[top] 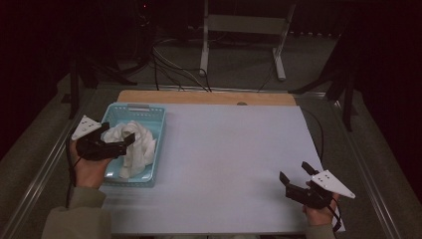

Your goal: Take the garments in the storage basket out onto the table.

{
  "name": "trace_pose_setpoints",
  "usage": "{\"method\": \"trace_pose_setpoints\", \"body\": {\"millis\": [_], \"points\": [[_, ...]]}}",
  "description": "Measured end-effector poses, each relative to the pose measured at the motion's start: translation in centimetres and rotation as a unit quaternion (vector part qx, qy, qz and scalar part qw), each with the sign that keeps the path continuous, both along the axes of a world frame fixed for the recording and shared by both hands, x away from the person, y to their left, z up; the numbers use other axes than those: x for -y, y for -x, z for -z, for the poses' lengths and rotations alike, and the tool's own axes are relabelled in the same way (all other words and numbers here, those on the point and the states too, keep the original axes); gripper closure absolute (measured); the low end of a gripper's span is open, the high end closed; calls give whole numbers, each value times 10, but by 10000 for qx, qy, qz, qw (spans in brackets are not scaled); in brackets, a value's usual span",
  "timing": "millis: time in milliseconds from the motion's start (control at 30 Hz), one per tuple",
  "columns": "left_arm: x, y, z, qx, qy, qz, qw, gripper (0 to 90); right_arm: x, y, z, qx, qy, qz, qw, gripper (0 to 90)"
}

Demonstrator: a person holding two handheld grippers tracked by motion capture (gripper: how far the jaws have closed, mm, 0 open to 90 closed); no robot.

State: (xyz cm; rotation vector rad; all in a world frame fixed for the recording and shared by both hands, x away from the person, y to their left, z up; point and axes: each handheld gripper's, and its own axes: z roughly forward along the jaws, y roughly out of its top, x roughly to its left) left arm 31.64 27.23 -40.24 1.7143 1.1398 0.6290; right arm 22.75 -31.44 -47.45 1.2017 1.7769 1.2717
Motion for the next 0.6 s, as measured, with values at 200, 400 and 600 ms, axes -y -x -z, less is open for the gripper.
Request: {"method": "trace_pose_setpoints", "body": {"millis": [200,400,600], "points": [[2,-8,0,-74,-147,22,9999,3,0,0,0,1,2,-9,10000,125],[3,-15,3,-193,-236,39,9995,3,0,0,0,11,0,-5,10000,124],[4,-22,8,-310,-320,13,9990,2,0,0,0,11,6,-3,10000,124]]}}
